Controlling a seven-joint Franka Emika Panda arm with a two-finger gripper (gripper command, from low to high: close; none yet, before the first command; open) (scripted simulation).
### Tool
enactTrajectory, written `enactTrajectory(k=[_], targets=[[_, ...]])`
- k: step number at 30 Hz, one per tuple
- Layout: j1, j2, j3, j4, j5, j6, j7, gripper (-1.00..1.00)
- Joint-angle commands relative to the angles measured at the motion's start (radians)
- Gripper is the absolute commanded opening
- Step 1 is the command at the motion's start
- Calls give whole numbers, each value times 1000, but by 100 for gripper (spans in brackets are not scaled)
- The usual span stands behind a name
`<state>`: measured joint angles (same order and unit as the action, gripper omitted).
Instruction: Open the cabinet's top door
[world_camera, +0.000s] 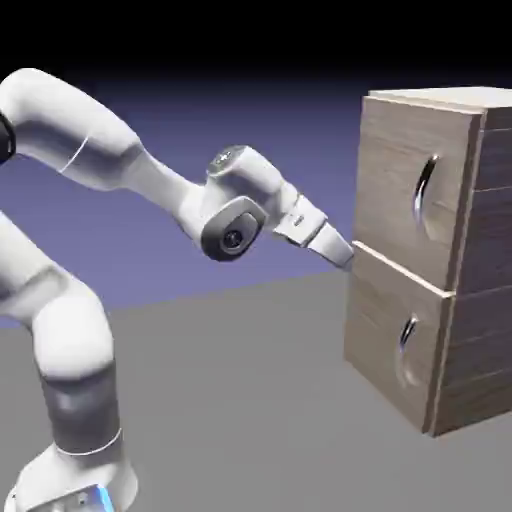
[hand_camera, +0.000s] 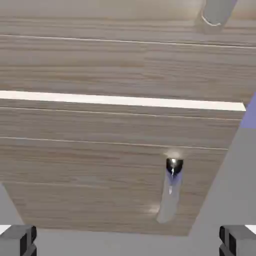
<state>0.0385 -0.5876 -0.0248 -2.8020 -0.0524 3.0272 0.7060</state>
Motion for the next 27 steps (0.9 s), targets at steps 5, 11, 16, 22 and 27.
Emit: enactTrajectory(k=[5,11,16,22,27], targets=[[110,-73,-103,33,-218,-41,-145,100],[242,-161,-226,73,-478,-90,-319,100],[352,-234,-329,106,-696,-130,-464,100],[484,-321,-452,145,-957,-179,-638,100],[594,-394,-555,178,-1174,-220,-783,100]])
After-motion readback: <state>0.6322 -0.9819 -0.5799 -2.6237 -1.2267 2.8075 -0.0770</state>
